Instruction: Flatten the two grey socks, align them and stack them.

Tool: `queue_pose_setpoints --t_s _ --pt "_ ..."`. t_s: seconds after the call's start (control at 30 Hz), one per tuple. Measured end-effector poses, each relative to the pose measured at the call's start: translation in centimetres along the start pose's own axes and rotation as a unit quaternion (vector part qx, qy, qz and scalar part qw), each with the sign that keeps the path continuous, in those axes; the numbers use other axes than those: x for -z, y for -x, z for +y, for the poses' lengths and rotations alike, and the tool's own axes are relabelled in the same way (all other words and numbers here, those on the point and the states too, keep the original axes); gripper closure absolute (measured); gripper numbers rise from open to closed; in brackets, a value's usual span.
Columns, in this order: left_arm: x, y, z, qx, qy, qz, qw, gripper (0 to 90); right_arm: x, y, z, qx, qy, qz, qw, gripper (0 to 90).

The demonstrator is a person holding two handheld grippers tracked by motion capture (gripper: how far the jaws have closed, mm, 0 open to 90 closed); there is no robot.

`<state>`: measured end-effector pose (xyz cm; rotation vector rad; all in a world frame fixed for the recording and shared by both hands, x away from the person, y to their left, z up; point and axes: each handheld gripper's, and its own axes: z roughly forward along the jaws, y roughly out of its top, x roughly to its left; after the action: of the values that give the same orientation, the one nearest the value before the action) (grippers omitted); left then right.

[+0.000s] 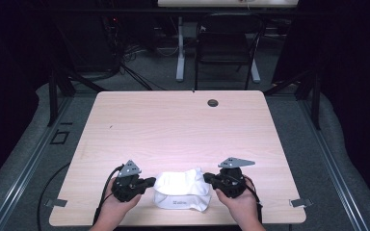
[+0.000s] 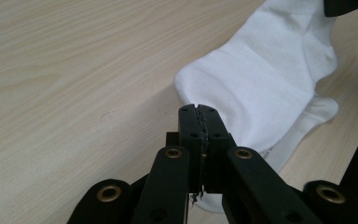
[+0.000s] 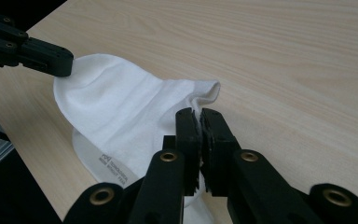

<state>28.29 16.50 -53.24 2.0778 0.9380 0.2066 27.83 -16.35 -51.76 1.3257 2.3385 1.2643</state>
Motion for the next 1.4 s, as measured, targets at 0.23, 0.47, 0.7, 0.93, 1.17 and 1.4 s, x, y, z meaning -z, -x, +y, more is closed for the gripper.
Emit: queue_pose_setpoints --t_s 0.23,0.47,0.7,0.93,1.17,1.4 --pt "0.3 0.8 -0.6 -0.002 -0.006 -0.006 1.0000 89.9 0.5 -0.4 -0.9 -0.002 -0.004 0.007 1.0000 86.4" --pt "0.5 1.3 -1.3 -0.002 -0.009 -0.007 0.9999 89.9 0.9 -0.8 -1.5 -0.001 -0.005 0.007 1.0000 86.4" --pt "0.1 1.9 -1.7 -0.009 -0.017 -0.004 0.9998 89.9 0.9 -0.9 -2.2 0.004 -0.013 0.003 0.9999 86.4" --pt "-0.3 1.9 -2.2 -0.007 -0.023 -0.003 0.9997 89.9 0.5 -1.0 -2.7 0.006 -0.022 0.003 0.9997 86.4" --pt "-0.7 2.0 -2.5 -0.012 -0.032 -0.002 0.9994 89.9 0.2 -0.9 -3.1 0.007 -0.031 -0.001 0.9995 86.4" --pt "-1.4 2.0 -2.8 -0.011 -0.040 -0.001 0.9991 89.9 -0.3 -0.4 -3.3 0.001 -0.037 -0.005 0.9993 86.4"
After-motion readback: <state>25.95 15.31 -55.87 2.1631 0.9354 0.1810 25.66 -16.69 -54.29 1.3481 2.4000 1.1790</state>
